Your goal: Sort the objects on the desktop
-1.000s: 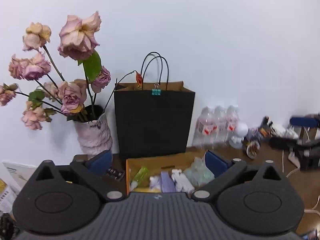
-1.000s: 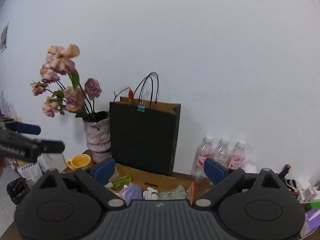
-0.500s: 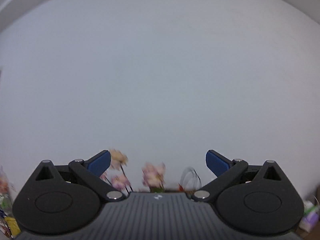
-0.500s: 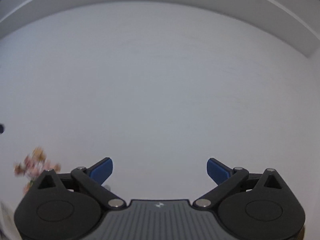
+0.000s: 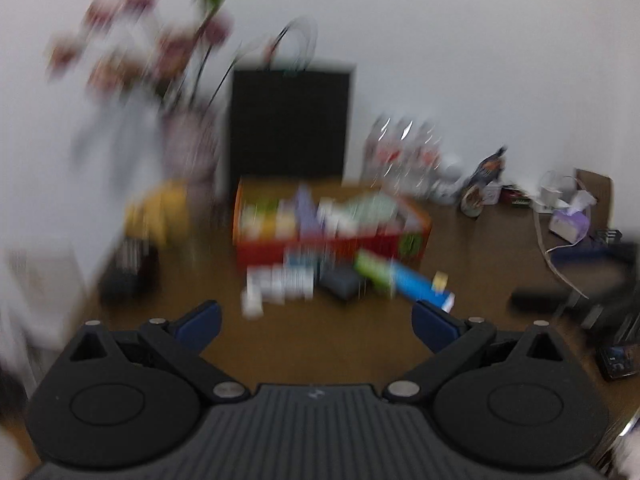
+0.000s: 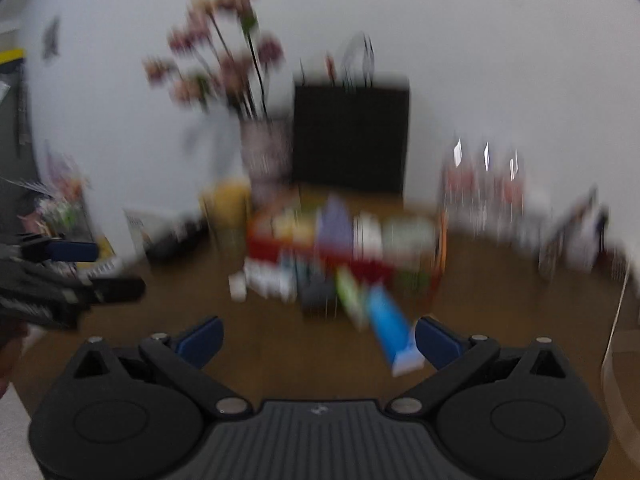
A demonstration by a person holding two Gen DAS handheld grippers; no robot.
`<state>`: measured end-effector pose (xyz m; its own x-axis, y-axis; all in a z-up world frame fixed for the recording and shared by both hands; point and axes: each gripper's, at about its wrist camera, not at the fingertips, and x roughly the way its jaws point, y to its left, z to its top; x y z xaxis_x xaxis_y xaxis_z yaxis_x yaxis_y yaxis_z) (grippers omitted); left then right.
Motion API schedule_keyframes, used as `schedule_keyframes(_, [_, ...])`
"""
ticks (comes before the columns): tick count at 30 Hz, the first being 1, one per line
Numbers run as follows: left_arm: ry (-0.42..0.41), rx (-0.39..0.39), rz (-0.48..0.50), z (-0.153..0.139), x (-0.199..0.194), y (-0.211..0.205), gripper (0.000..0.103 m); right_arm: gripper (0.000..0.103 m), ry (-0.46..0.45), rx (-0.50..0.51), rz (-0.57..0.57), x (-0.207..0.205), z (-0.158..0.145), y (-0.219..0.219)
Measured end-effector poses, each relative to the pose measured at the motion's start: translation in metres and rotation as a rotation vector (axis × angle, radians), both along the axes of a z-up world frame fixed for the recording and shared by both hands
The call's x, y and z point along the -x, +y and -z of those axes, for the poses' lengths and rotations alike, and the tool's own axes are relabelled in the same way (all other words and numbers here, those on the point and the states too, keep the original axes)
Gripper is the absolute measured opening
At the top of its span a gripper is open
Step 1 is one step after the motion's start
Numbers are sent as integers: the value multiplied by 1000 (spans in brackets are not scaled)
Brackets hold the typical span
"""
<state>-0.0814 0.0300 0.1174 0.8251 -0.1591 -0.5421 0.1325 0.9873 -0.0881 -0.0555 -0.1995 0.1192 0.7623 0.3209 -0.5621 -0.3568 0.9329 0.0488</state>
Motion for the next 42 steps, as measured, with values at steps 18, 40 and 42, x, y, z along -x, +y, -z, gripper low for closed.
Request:
schedule_keyframes(18, [103,-32,-116,107,-14,-32,103,99,18,55,123,18,95,11])
schedule_keyframes(40, [137,-126,44,101,-82,-48,103,98,63,-20,164,-51,76,-24])
schedule_keyframes(42, [98,-148,108,93,-111,-54,103,92,53,6,141,-81,69,-27])
